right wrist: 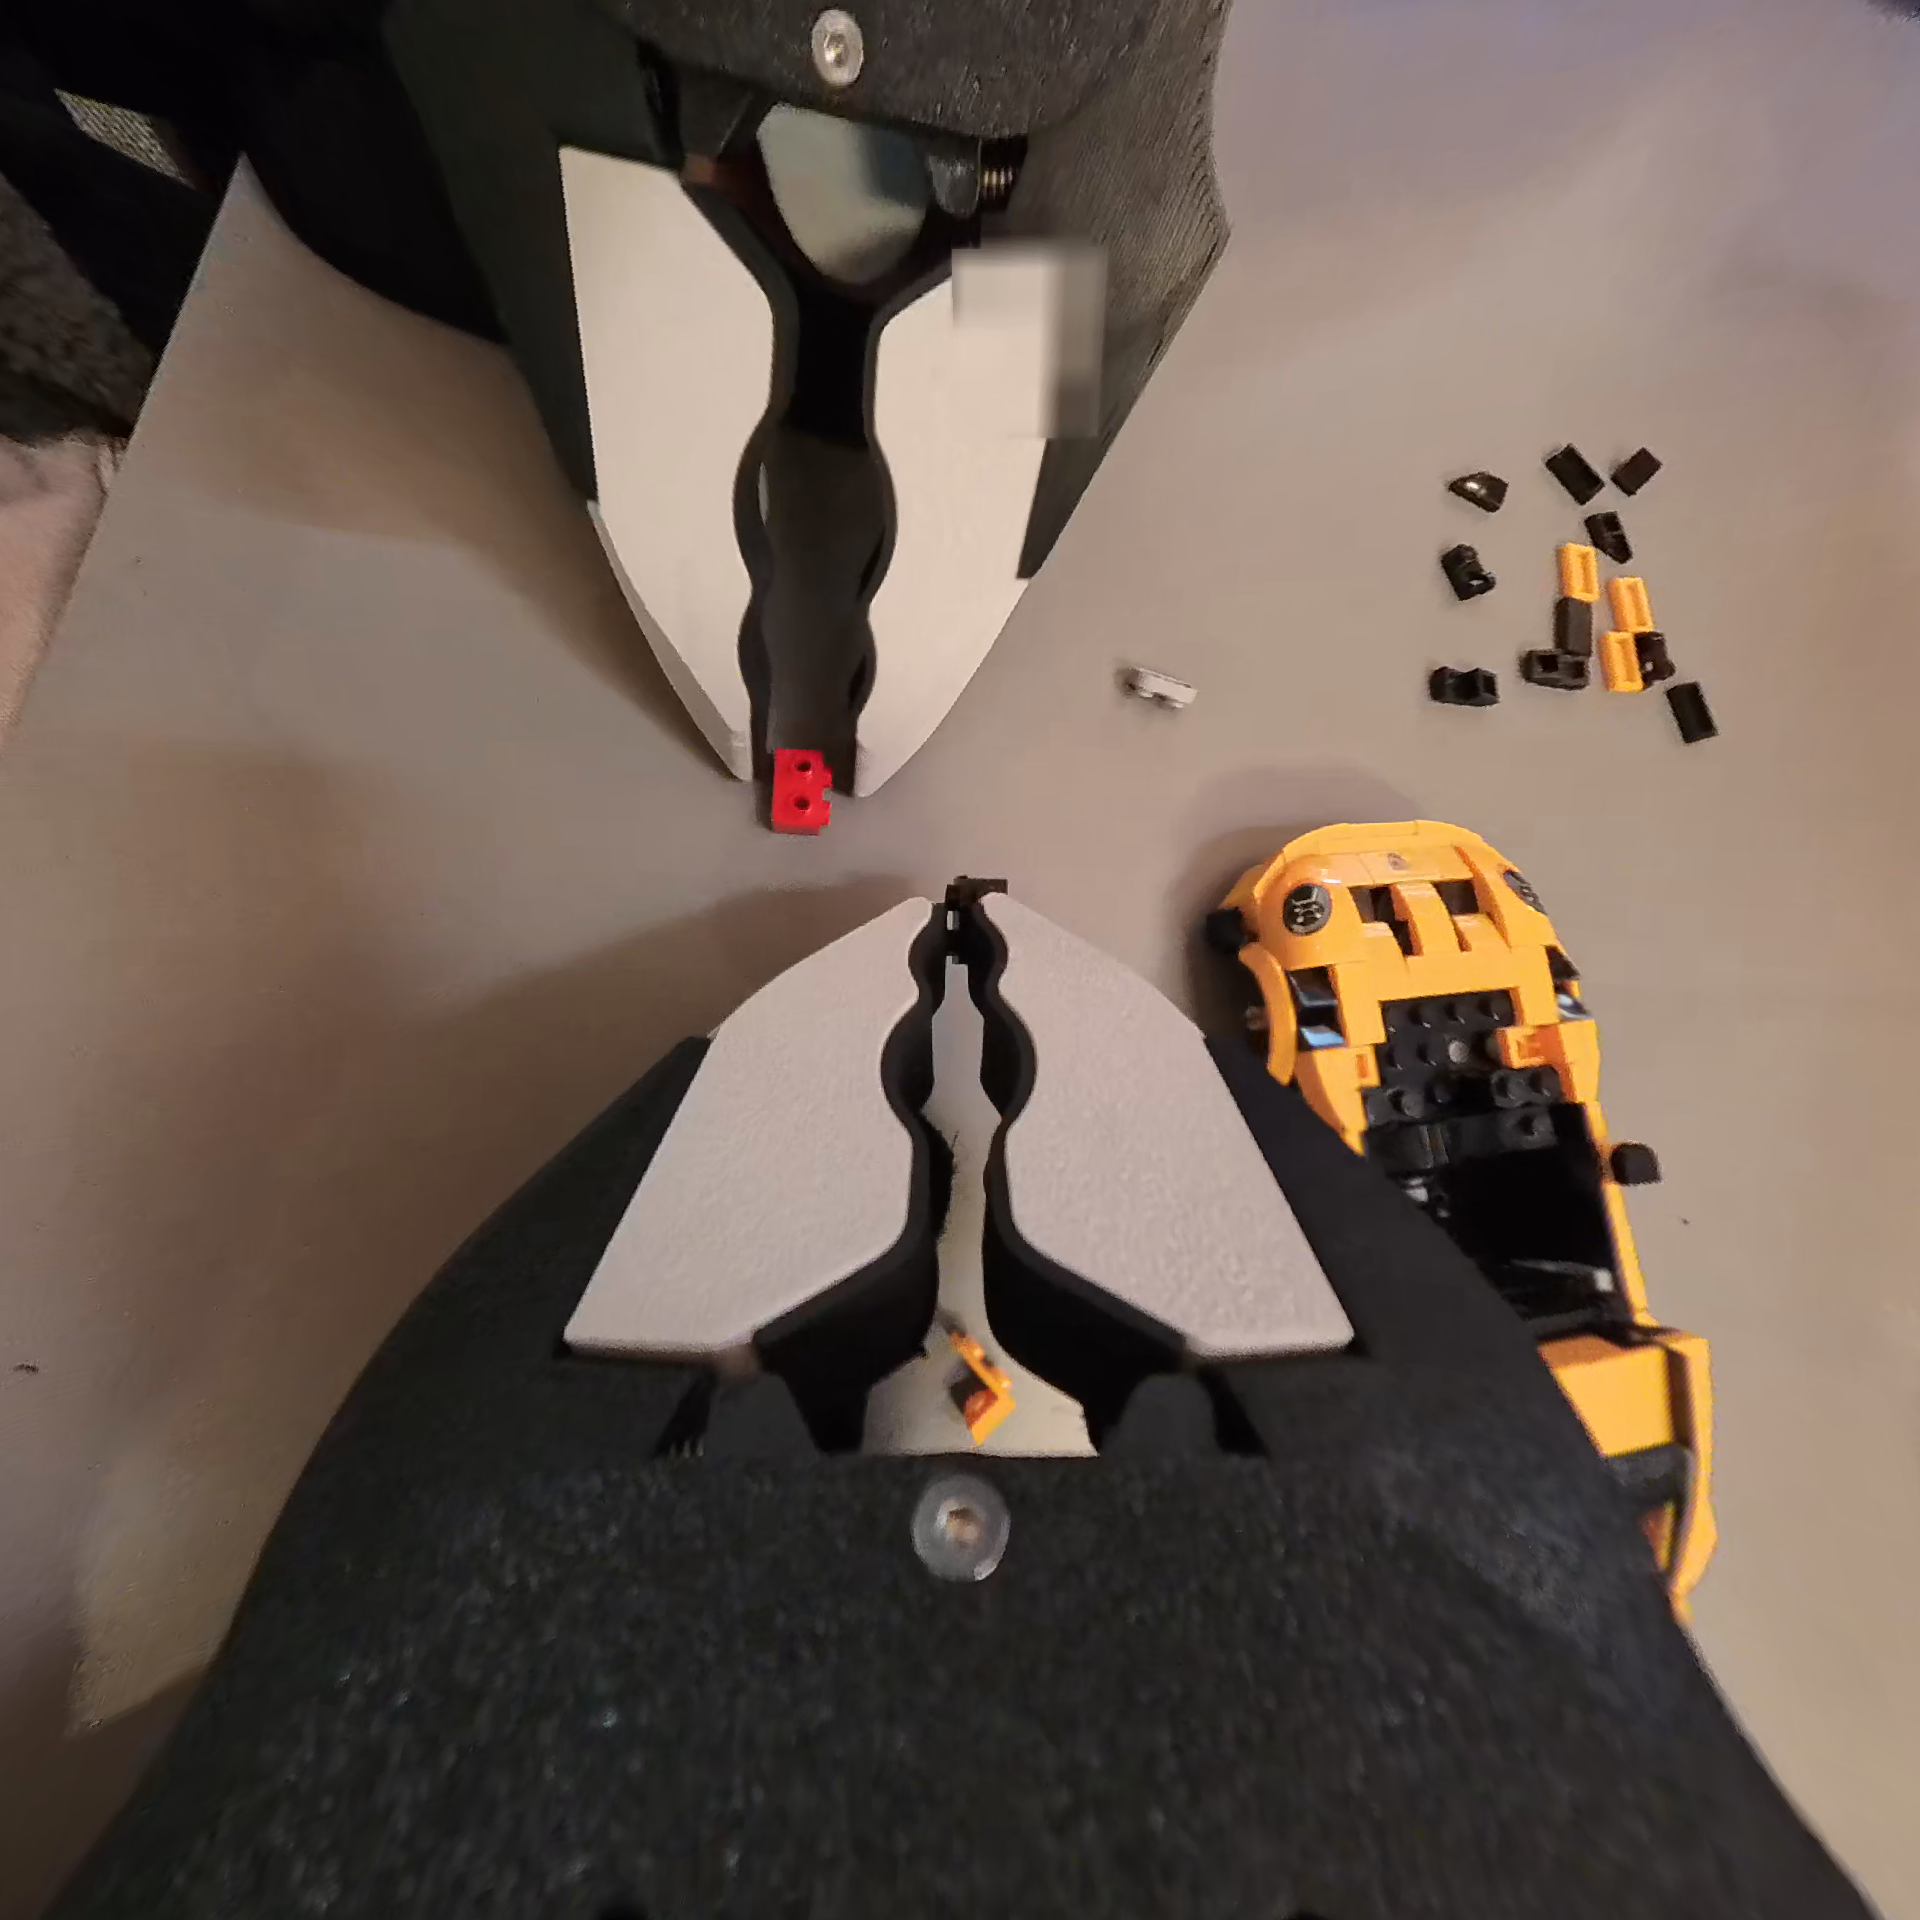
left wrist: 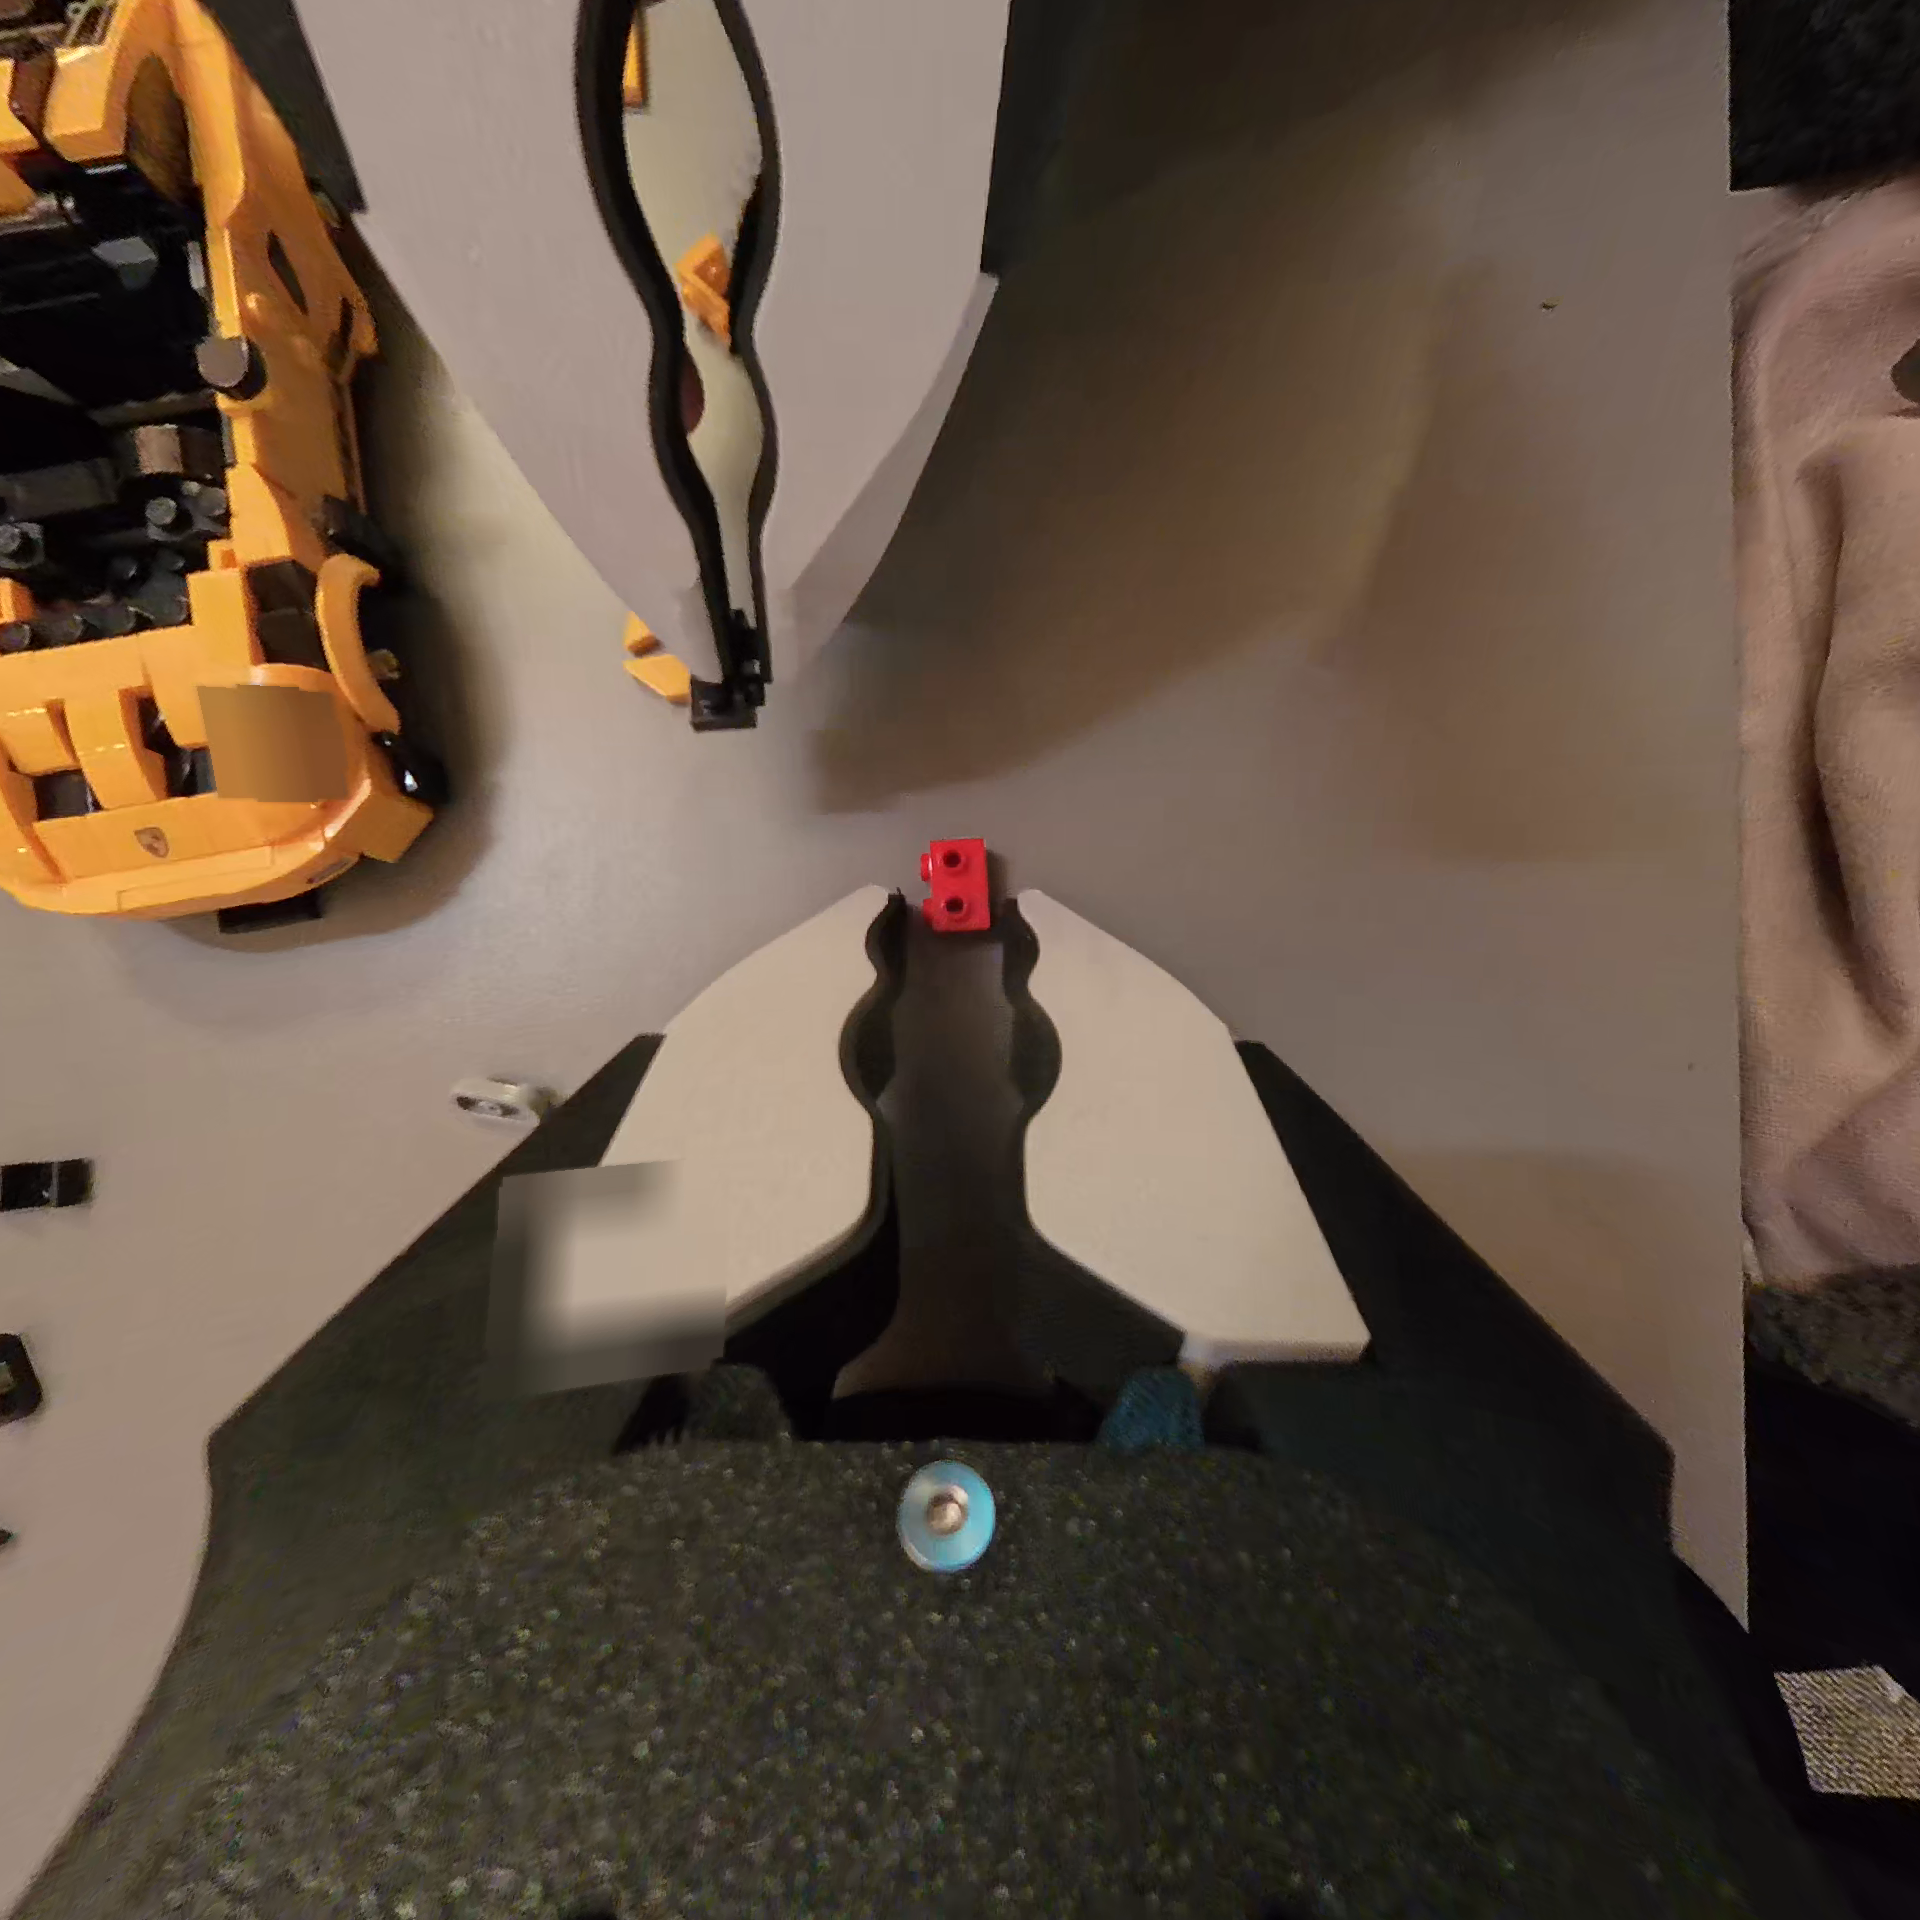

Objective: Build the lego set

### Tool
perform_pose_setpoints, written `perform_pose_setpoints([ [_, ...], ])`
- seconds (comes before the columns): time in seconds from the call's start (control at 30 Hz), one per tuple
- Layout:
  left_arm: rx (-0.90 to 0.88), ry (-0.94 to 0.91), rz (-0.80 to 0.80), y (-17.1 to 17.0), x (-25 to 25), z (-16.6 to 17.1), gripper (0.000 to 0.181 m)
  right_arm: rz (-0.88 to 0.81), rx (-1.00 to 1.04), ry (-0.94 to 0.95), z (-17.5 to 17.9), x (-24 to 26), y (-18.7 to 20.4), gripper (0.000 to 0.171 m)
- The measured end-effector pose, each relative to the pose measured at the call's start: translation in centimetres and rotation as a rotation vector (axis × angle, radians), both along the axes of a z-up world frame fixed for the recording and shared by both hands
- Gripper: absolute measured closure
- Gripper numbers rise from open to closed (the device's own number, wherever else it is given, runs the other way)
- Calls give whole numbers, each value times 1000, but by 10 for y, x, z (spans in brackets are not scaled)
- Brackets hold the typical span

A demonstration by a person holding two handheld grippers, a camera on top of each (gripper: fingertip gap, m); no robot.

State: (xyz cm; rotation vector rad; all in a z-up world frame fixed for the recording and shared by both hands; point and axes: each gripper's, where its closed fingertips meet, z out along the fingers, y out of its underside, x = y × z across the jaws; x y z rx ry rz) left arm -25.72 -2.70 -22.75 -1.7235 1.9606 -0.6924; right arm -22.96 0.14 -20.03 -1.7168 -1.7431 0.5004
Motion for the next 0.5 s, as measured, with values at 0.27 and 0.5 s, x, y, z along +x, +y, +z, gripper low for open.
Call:
perform_pose_setpoints([
  [0.27,-102,-21,50,1,0,4,159,-27,2,38,2,9,0,168],
  [0.5,-118,-7,74,3,1,1,161,-27,0,44,0,11,-1,168],
])
